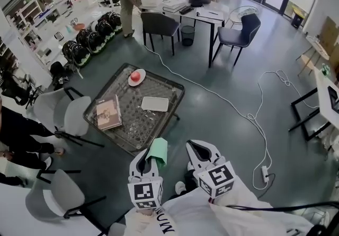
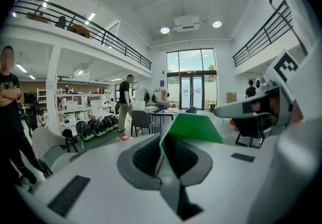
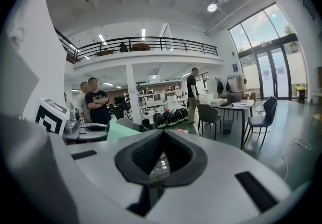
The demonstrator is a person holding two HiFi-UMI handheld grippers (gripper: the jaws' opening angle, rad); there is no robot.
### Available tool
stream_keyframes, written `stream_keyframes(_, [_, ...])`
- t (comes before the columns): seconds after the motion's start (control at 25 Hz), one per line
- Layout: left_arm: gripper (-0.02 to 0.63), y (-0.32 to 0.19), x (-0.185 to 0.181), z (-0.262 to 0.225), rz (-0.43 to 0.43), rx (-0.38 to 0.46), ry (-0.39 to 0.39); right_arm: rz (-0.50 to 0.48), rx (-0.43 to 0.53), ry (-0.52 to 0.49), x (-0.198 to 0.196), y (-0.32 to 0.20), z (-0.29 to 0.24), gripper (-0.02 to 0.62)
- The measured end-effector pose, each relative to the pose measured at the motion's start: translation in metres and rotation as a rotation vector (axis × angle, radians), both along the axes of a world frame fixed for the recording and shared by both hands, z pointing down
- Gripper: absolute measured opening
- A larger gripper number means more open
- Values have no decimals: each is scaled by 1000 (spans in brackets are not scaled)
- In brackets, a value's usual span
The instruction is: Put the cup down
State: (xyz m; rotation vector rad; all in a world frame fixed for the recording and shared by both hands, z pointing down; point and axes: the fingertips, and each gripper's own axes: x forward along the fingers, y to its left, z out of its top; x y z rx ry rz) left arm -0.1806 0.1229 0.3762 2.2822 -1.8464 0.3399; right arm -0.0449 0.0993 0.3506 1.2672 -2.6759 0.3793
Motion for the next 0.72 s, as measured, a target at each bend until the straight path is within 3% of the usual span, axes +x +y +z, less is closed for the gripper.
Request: stream_keyframes(0.72, [34,-108,2,18,-2,-51,-46,-30,-43,1,-6,-118,24,5])
